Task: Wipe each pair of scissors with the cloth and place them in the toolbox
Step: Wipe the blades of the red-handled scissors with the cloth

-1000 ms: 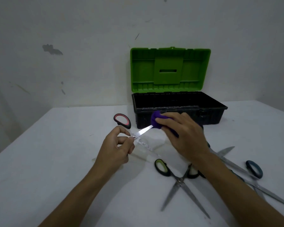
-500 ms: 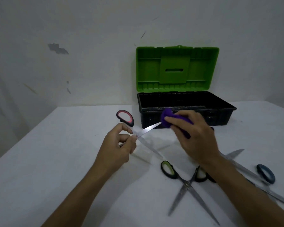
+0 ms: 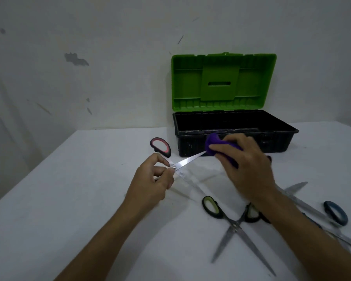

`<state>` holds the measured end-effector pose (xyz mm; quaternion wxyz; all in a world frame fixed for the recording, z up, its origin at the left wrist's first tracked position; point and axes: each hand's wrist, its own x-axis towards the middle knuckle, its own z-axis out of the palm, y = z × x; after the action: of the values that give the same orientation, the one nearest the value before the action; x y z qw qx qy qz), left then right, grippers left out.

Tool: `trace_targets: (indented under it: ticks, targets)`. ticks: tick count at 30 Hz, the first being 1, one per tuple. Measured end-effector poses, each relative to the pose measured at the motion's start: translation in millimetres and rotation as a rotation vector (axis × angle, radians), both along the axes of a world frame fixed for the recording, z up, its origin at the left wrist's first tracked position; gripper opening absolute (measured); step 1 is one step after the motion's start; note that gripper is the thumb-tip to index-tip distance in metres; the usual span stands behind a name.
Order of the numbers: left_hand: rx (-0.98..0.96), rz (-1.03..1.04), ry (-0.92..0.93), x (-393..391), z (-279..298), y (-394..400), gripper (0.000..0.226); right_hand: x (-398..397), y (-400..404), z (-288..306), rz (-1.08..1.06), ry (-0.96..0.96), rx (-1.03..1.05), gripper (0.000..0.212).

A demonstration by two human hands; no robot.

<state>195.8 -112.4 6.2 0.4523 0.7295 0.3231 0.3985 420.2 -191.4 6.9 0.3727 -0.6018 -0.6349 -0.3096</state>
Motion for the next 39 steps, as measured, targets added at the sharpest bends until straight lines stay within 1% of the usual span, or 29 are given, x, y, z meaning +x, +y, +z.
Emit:
trace_targets:
  ticks: [2, 4, 6, 8, 10, 12, 14, 16, 18, 21, 23, 25, 28, 29, 31, 32, 34, 36, 37, 39]
  targets:
    - [-0.020, 0.000, 0.014, 0.7, -1.6, 1.5, 0.009, 5.3, -5.1, 2.5, -0.019, 0.028, 0.026, 0.027]
    - [0.008, -0.013, 0.040, 3.5, -1.8, -1.7, 0.009, -2.3, -8.3, 3.4, 0.081, -0.021, 0.016, 0.030]
    - [0.039, -0.035, 0.052, 5.7, -1.4, -6.9, 0.009, -16.2, -7.7, -0.2, 0.182, -0.119, -0.063, 0.033]
    - [0.060, -0.041, 0.047, 4.5, 0.1, -8.4, 0.010, -23.6, -3.0, -4.3, 0.204, -0.117, -0.115, 0.033]
    - [0.015, -0.044, 0.020, 0.2, 2.6, -3.8, 0.011, -17.1, 0.7, -3.5, 0.122, -0.043, -0.073, 0.029]
    - [-0.073, -0.044, -0.026, -2.5, 4.1, 0.8, 0.011, -2.0, 0.2, -1.1, -0.005, -0.018, -0.018, 0.028]
    - [-0.087, -0.017, -0.022, -1.8, 3.9, 0.4, 0.008, 8.1, -4.9, 0.2, -0.031, 0.004, -0.001, 0.030]
    - [-0.067, 0.019, 0.016, 1.6, 2.7, -2.6, 0.007, 4.1, -9.5, 2.6, 0.049, -0.003, 0.000, 0.030]
    - [-0.084, 0.033, 0.036, 5.2, 0.7, -6.0, 0.015, -11.6, -10.2, 4.1, 0.163, -0.071, -0.029, 0.031]
    - [-0.077, 0.034, 0.042, 7.8, 1.7, -9.5, 0.018, -32.7, -4.5, 0.1, 0.287, -0.187, -0.144, 0.031]
    - [-0.042, 0.041, 0.021, 6.3, 3.8, -9.7, 0.018, -36.0, -0.4, -5.2, 0.324, -0.185, -0.228, 0.031]
    - [-0.019, 0.084, -0.014, 2.9, 6.0, -4.8, 0.018, -31.0, 1.2, -9.4, 0.309, -0.163, -0.272, 0.034]
    - [-0.070, 0.168, -0.113, -4.5, 9.2, 7.8, 0.019, -21.5, -1.0, -10.4, 0.213, -0.178, -0.252, 0.034]
    - [-0.076, 0.192, -0.120, -6.5, 9.2, 10.5, 0.020, -19.8, -1.8, -8.6, 0.187, -0.174, -0.217, 0.032]
    - [-0.024, 0.222, -0.051, -7.5, 6.3, 10.8, 0.020, -20.6, -3.3, -4.2, 0.174, -0.135, -0.136, 0.029]
    - [0.014, 0.215, 0.005, -5.9, 4.3, 7.6, 0.019, -24.2, -3.8, -2.5, 0.184, -0.114, -0.109, 0.031]
    - [0.056, 0.158, 0.075, 2.0, -0.3, -0.8, 0.017, -34.2, -2.6, -2.0, 0.189, -0.123, -0.123, 0.045]
    - [0.033, 0.102, 0.043, 8.9, -0.4, -6.3, 0.017, -40.9, 0.0, -6.6, 0.175, -0.160, -0.196, 0.059]
    - [0.017, 0.097, 0.017, 9.9, 1.7, -6.9, 0.018, -41.1, 0.6, -8.5, 0.168, -0.159, -0.222, 0.059]
    - [-0.007, 0.115, -0.057, 5.6, 5.5, -2.6, 0.020, -33.2, 0.6, -10.3, 0.141, -0.150, -0.240, 0.054]
